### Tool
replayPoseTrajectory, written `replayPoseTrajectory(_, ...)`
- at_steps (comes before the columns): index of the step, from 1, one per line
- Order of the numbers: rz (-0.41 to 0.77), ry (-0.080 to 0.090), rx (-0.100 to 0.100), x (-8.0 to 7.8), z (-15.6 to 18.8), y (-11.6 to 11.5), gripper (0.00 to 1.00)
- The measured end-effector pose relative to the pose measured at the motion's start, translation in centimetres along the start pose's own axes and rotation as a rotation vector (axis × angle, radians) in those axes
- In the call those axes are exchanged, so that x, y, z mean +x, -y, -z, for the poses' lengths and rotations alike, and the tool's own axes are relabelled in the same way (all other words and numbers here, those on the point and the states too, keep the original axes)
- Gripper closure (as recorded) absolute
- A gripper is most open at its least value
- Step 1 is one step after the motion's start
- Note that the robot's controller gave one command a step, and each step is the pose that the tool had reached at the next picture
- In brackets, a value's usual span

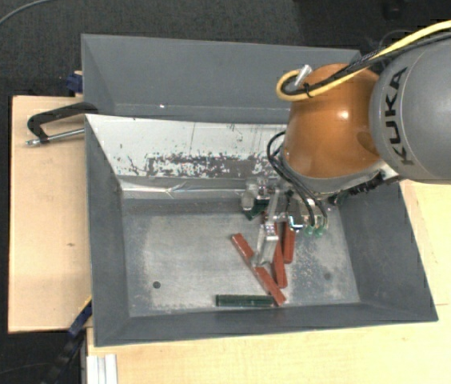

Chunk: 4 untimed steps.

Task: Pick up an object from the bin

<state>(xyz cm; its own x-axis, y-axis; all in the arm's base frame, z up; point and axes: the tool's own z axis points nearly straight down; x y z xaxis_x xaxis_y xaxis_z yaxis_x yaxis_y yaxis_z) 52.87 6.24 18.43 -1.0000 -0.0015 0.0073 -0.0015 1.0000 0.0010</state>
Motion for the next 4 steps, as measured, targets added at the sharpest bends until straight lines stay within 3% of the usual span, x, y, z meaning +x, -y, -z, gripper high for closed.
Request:
replayPoseTrajectory(1, 1.068, 0.007, 0.004, -0.1, -11.4, 5.7, 0.00)
replayPoseTrajectory(2, 1.388, 0.006, 0.005, 3.7, -8.4, 5.0, 0.00)
replayPoseTrajectory(3, 1.171, 0.011, 0.004, 2.7, -8.4, 4.9, 0.00)
replayPoseTrajectory(4, 1.419, 0.003, 0.003, 3.3, -11.5, 4.8, 0.00)
